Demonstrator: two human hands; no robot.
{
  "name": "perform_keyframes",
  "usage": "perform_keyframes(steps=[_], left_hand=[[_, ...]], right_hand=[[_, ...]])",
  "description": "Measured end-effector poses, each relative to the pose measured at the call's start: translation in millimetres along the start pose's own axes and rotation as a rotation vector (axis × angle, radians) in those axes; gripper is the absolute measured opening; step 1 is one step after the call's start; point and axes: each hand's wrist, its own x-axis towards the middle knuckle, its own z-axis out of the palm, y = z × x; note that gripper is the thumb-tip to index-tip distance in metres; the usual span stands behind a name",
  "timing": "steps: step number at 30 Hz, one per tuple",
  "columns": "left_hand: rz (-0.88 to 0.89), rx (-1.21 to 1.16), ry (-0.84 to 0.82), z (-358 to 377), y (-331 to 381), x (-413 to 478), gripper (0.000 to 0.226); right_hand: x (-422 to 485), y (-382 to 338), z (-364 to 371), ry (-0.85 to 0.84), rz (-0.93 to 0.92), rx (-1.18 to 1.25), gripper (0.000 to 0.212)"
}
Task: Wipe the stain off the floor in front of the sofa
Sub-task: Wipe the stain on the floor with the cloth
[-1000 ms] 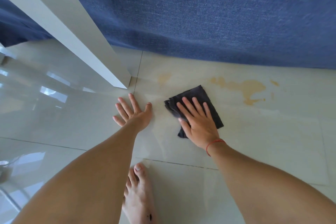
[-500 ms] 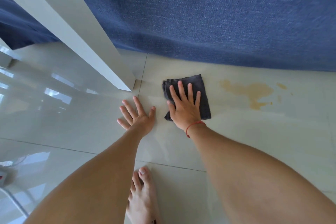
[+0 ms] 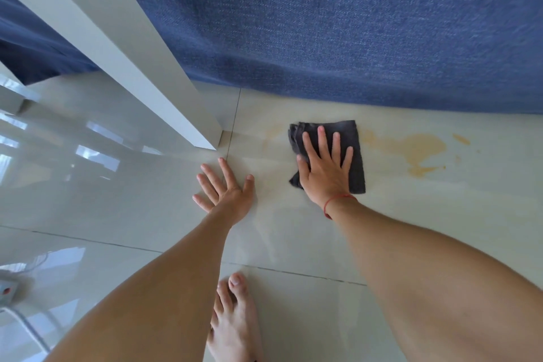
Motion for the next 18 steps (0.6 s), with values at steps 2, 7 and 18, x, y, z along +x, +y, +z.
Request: perform_keyframes(steps=[2,7,18], left_hand=[[0.004,-0.011,-0.006,1,0,0,0.074],[-0.009,-0.058,-0.006,1,0,2,0.07],[-0.082,-0.089,0.233,-9,-22,14,0.067]], right_hand=[[12,-18,-2,-0.039,-0.037,0.021,0.054],[19,-56,1,-0.114,-0.174,0.025,0.055],[-36,31,8,-0.021,-0.34,-0.059,0.051]])
